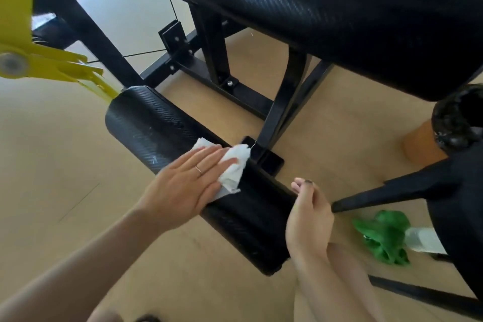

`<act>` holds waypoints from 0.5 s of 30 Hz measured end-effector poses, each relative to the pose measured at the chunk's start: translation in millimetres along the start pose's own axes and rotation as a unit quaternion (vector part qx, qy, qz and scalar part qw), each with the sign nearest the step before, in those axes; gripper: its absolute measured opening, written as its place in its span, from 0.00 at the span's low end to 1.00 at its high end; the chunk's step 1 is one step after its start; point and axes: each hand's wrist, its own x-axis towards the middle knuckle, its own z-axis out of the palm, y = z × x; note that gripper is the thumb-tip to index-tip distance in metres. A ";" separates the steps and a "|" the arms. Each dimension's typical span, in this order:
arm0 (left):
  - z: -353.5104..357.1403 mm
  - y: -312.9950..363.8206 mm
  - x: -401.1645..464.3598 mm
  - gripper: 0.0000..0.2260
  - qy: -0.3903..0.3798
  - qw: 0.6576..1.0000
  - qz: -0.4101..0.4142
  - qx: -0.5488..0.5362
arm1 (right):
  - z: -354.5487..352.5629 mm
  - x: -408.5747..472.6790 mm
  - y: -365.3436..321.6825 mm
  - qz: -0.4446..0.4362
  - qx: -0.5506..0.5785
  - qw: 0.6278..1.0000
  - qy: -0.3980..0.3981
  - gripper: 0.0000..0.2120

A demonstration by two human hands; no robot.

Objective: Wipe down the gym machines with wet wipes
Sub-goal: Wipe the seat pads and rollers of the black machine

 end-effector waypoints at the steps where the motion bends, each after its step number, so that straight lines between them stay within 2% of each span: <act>1: 0.6 -21.3 -2.6 0.23 0.007 0.999 -0.037 -0.003 | 0.2 -0.5 1.8 -0.002 0.005 1.000 0.002 0.16; 3: 4.0 -48.9 -3.8 0.23 0.028 0.996 -0.086 -0.006 | 0.1 0.3 5.0 -0.006 0.024 1.000 0.011 0.18; 6: 7.5 -39.3 -1.0 0.22 0.077 0.991 -0.110 -0.029 | 3.6 2.8 7.8 -0.009 0.040 0.998 0.037 0.19; 7: 8.8 -26.3 -2.9 0.22 0.083 0.992 -0.089 -0.037 | 6.2 2.0 8.9 -0.013 0.036 0.997 0.060 0.19; 10: 14.5 21.6 -9.0 0.23 0.073 0.996 0.045 -0.020 | 12.8 -6.1 7.2 -0.040 0.025 0.989 0.141 0.20; 12: 19.4 45.0 -5.6 0.23 0.081 0.990 0.111 -0.003 | 14.3 -11.6 4.0 -0.049 -0.020 0.982 0.183 0.22; 15: 21.1 40.6 -2.1 0.23 0.084 0.985 0.150 0.014 | 12.0 -24.4 -0.5 -0.032 -0.126 0.975 0.181 0.27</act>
